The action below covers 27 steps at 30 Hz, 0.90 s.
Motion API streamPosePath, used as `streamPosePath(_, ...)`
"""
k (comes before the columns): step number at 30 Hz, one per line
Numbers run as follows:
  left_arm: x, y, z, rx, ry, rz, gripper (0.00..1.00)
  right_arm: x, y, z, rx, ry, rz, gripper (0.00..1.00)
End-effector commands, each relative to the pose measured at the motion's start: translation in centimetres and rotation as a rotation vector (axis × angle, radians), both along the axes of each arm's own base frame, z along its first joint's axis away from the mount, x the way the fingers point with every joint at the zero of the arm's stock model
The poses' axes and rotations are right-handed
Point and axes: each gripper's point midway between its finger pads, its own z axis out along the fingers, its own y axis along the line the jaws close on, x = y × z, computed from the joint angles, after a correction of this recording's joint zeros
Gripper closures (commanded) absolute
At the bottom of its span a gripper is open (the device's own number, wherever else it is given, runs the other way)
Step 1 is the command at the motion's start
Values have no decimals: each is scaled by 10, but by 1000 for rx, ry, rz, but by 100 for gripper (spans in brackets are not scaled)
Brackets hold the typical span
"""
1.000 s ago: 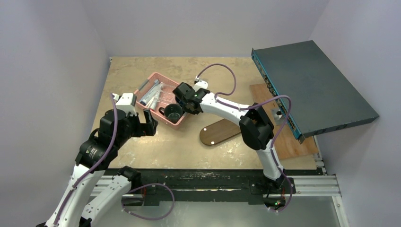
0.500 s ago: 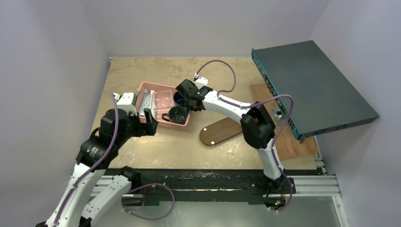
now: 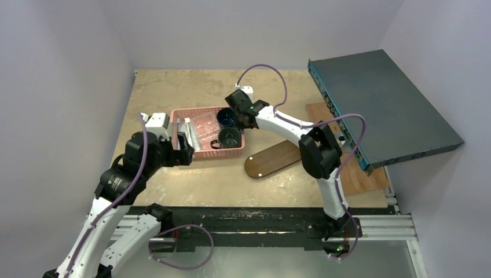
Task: Prepare toiletry sets of a toothbrush and toothpaste on the tray
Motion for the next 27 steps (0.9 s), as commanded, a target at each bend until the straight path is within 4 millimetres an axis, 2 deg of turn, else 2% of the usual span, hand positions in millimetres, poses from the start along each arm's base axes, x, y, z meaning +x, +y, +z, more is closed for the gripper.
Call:
streamPosePath(1,5,-1,3,10,-25,-10,3,16,-21,21,-96,-63,121,100)
streamPosePath(9,6,0,1,18,-19,-1,3,50,-44,40,-107,-127,219,100)
streamPosePath(14,6,1,0,23,-16,2,3,67,-56,40,-123,-127,217,100)
streamPosePath(18,7,2,-1,29,-11,5,3,77,-76,34,-136,-115,152,100)
streamPosePath(21,7,2,-2,30,-8,6,3,77,-81,28,-129,-101,141,100)
streamPosePath(25,8,2,-2,35,-5,7,3,75,-82,34,-113,-111,128,100)
streamPosePath(27,8,2,-3,37,-2,10,3,73,-81,41,-101,-121,125,92)
